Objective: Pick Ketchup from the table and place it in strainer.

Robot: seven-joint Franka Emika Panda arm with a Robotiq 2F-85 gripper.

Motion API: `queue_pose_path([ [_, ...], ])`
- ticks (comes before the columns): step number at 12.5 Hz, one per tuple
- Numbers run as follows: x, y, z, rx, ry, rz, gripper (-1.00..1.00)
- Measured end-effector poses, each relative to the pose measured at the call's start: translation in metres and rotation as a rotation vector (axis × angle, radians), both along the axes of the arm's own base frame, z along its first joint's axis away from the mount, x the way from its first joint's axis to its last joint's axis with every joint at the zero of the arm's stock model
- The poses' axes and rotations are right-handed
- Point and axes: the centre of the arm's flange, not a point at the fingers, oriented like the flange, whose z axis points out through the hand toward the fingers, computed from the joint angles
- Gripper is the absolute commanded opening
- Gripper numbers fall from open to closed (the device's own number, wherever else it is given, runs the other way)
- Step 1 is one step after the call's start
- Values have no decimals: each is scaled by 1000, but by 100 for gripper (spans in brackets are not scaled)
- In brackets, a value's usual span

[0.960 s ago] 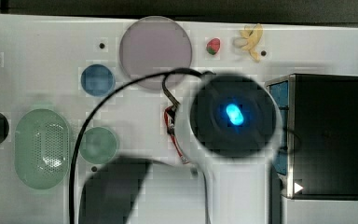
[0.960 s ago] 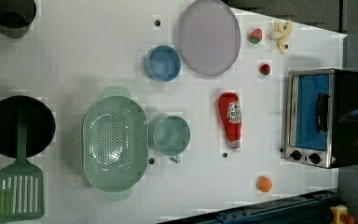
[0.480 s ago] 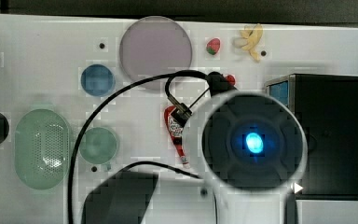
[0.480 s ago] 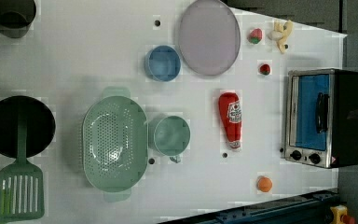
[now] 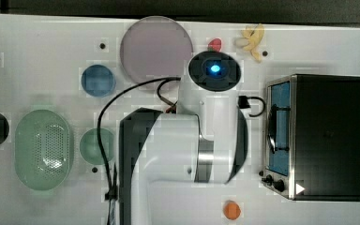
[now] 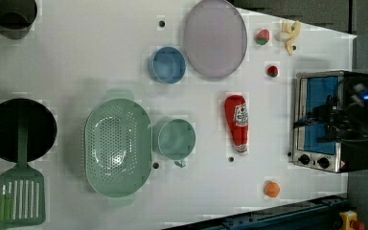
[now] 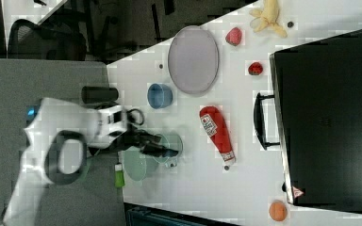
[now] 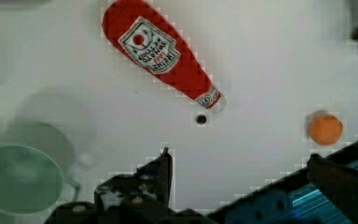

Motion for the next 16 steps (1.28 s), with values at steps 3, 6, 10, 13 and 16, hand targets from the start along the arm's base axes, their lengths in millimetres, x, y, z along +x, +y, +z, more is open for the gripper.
queue_pose_path([
  [3, 3, 7, -56, 57, -28, 208, 100],
  [6, 6, 14, -83, 101, -93, 388, 100],
  [10, 3, 17, -123, 98, -195, 490, 100],
  [13, -6, 17, -167, 108, -183, 498, 100],
  [16, -8, 23, -210, 105, -173, 553, 100],
])
